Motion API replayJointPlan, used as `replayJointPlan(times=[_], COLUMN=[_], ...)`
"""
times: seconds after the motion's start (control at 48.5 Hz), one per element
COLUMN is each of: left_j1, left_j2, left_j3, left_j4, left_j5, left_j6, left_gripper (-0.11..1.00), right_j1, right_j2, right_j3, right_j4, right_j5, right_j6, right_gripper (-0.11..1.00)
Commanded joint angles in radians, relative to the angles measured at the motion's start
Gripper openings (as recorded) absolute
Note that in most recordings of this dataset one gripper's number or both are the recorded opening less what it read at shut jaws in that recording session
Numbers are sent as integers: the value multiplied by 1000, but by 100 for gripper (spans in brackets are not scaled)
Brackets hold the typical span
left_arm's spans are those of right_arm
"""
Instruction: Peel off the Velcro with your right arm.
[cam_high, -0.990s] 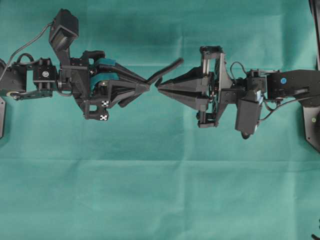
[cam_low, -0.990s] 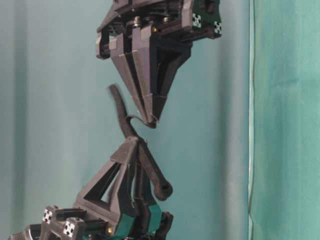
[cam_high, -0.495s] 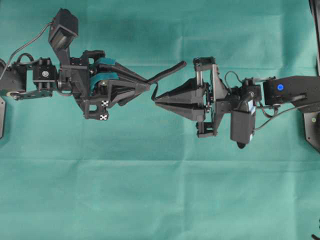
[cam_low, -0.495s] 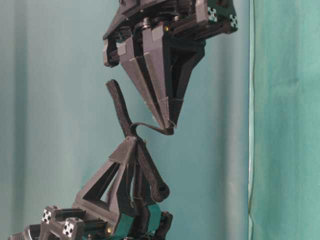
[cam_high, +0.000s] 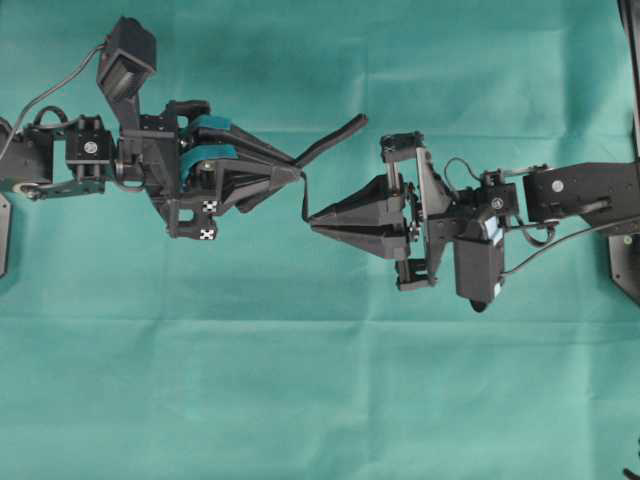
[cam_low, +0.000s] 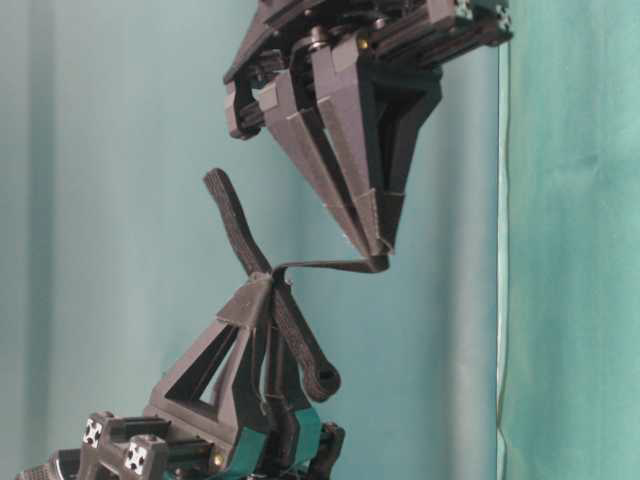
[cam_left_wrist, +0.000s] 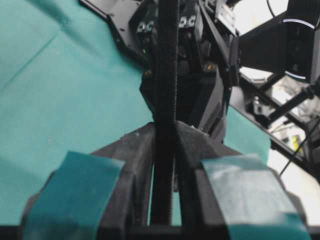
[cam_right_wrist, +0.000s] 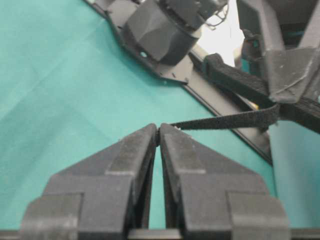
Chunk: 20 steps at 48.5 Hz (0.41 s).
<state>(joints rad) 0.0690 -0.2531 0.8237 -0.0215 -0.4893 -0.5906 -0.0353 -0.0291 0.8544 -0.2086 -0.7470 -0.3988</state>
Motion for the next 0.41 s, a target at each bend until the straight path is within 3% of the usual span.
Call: replayJointPlan(times=[0.0,0.392], left_j1=[6,6], left_j2=[-11,-12], left_j3=[-17,-14], left_j4=[2,2], left_j5=[-12,-12], left_j6=[2,0], left_gripper=[10,10], right_j1=[11,12], right_j2=[-8,-14], right_j3=[-17,-18], right_j4=[-2,0], right_j5=[6,11], right_j6=[8,9], right_gripper=[-8,-8])
